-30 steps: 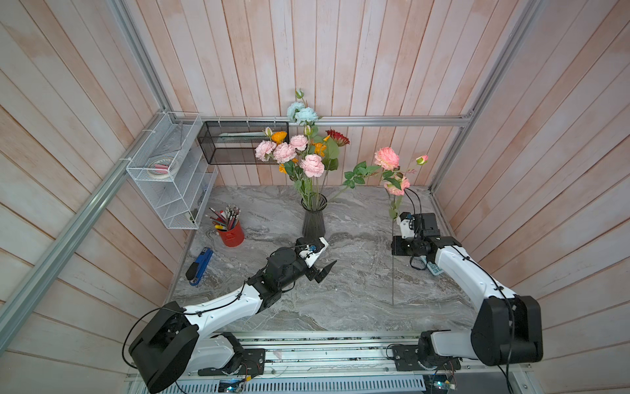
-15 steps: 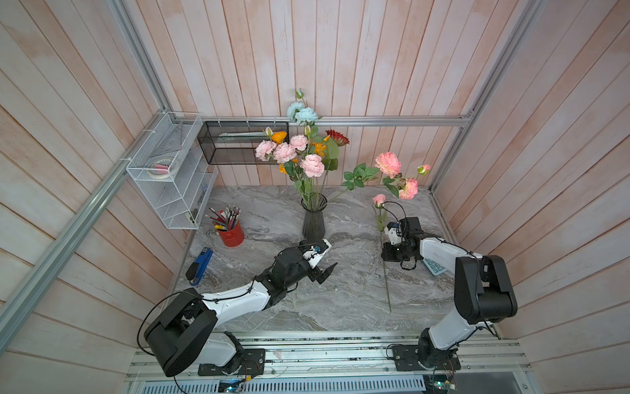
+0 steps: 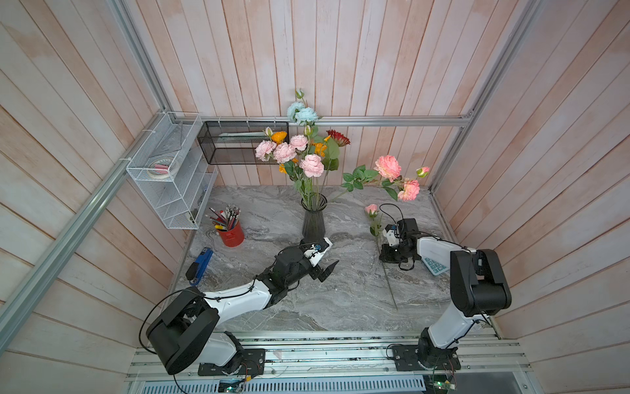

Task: Pick out pink flowers from the vase
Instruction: Place the flower at the center of the board, then pick up the flower from the vase.

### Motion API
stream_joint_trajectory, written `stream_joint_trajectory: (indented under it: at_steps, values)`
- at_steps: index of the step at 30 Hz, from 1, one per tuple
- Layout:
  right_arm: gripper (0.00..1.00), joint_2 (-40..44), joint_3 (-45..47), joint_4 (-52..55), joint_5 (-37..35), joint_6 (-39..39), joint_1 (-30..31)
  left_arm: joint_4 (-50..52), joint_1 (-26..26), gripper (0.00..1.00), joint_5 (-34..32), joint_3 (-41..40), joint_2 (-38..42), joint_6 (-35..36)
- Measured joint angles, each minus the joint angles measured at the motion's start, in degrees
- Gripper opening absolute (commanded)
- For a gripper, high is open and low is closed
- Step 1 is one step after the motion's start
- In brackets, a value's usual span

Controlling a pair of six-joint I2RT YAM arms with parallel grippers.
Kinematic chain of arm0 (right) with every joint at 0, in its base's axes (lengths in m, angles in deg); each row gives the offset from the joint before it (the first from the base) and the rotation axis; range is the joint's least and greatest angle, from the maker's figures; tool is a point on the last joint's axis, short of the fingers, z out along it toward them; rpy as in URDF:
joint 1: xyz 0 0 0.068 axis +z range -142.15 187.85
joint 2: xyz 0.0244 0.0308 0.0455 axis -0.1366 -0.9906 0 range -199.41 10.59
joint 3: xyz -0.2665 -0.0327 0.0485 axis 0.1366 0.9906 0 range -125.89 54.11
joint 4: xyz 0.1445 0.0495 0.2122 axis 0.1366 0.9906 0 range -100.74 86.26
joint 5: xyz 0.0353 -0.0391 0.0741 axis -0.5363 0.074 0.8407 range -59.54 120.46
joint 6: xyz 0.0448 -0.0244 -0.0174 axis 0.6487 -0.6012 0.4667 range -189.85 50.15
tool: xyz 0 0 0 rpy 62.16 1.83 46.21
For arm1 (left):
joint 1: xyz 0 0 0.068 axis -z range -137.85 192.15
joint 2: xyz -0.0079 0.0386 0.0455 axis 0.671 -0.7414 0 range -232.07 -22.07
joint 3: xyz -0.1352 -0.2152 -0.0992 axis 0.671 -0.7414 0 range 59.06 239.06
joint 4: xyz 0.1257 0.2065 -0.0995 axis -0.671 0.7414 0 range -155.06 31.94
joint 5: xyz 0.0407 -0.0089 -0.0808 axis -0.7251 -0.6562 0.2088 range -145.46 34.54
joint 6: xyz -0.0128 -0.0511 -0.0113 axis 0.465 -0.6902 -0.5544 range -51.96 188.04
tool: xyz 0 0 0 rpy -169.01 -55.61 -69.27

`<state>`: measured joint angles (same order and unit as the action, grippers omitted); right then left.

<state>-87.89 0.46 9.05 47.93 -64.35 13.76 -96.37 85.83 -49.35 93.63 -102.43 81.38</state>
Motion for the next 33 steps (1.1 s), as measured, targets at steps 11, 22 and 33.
stream_joint_trajectory:
  at_steps: [11, 22, 33]
  values:
    - [0.34, 5.51, 0.04, -0.02, -0.79, 1.51, 0.00, 0.04, 0.00, 0.94, 0.04, -0.02, 3.96, -0.24]
    - [0.64, 26.71, 8.09, -3.41, -3.63, 4.94, 0.00, 0.85, -0.24, 0.76, -1.27, 0.31, 6.86, -0.63]
    - [0.83, 56.78, 30.53, -17.79, 1.27, 11.56, 1.11, 1.77, -2.40, 0.59, -2.78, 9.31, 2.19, -0.90]
